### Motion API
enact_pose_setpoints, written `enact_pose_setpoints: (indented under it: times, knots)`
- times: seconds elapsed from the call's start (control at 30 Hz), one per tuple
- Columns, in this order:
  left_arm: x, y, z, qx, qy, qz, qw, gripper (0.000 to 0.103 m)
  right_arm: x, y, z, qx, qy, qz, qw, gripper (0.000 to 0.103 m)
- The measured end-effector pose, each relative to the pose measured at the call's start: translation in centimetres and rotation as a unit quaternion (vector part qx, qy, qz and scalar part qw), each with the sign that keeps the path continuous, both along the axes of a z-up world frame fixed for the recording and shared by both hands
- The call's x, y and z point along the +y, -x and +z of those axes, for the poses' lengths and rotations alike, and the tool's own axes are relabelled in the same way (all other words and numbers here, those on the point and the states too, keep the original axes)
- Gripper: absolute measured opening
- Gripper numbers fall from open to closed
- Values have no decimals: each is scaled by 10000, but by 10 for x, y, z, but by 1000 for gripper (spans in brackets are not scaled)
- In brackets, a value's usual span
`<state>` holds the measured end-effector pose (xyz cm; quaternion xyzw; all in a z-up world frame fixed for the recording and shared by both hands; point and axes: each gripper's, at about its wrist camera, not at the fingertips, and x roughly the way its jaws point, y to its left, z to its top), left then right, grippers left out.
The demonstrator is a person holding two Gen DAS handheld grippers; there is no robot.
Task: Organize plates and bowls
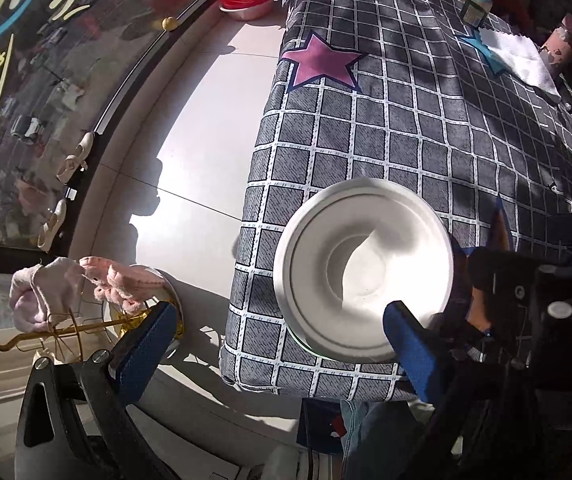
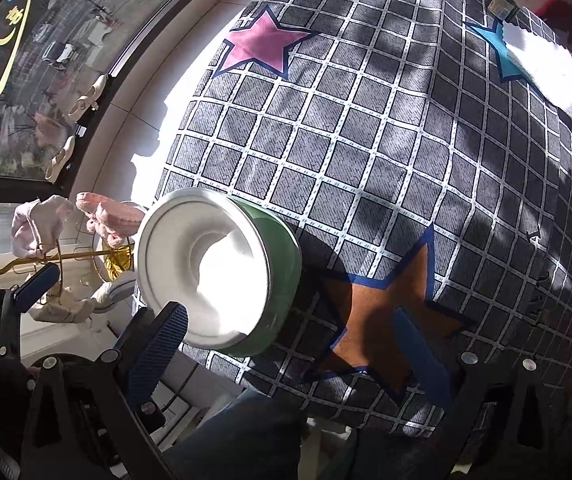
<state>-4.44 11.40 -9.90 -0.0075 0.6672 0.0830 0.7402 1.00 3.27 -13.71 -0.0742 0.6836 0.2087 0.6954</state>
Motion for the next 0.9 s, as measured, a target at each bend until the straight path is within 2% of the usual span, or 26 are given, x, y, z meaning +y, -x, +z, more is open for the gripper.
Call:
enact_pose_setpoints:
  times: [0.9]
  knots:
    - [-6, -2, 0, 18, -64, -94, 9999, 103, 2, 2, -4, 61, 121, 151, 9998, 103]
